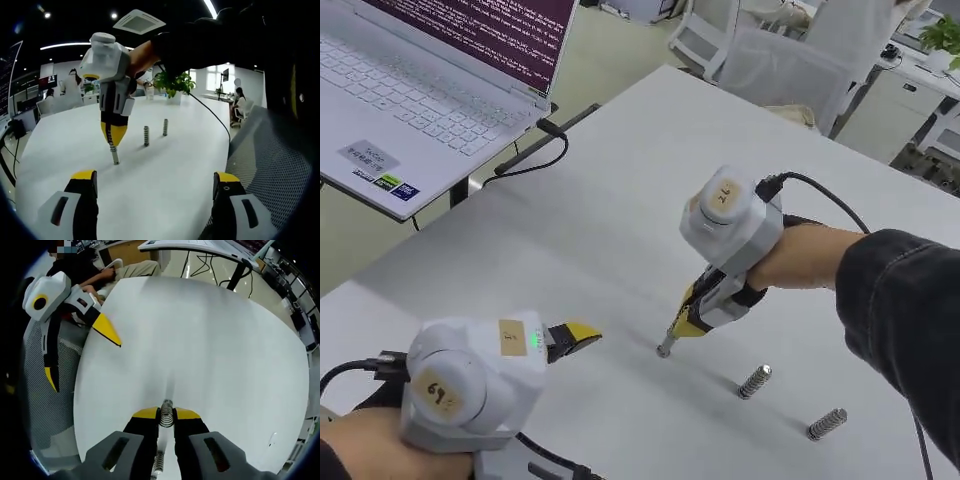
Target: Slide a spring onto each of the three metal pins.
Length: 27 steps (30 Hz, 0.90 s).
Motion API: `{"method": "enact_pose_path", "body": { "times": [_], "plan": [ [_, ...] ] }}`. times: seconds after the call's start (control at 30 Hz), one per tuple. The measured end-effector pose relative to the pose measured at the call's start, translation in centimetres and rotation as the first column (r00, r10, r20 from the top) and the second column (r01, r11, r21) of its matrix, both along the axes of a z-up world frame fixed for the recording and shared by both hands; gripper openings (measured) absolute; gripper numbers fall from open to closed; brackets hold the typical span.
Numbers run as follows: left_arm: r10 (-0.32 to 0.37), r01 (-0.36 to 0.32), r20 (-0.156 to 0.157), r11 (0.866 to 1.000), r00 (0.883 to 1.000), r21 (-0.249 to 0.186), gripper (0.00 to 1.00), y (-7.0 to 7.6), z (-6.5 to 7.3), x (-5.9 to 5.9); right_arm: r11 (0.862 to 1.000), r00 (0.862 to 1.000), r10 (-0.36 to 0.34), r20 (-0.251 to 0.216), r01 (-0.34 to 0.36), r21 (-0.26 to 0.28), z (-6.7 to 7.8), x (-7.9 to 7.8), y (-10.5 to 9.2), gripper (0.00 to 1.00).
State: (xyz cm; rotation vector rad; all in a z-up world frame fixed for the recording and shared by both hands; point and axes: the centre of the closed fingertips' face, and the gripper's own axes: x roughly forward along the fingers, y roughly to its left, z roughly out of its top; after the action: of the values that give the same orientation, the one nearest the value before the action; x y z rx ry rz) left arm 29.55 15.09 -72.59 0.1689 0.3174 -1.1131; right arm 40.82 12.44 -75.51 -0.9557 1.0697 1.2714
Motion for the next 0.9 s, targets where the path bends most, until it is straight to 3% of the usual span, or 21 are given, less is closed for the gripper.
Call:
{"method": "enact_pose_path", "body": {
  "times": [0.4,0.9],
  "plan": [
    [0.005,-0.005,-0.007,1.0,1.0,0.001,0.92,0.2,-0.2,0.1,1.0,1.0,-0.009,-0.01,0.009,-0.016,-1.9,-0.4,0.1,0.08],
    [0.002,-0.002,-0.013,1.0,1.0,0.002,0.91,0.1,-0.3,0.1,0.999,1.0,-0.015,-0.022,0.014,-0.042,-3.0,-1.0,-0.9,0.08]
  ]
}}
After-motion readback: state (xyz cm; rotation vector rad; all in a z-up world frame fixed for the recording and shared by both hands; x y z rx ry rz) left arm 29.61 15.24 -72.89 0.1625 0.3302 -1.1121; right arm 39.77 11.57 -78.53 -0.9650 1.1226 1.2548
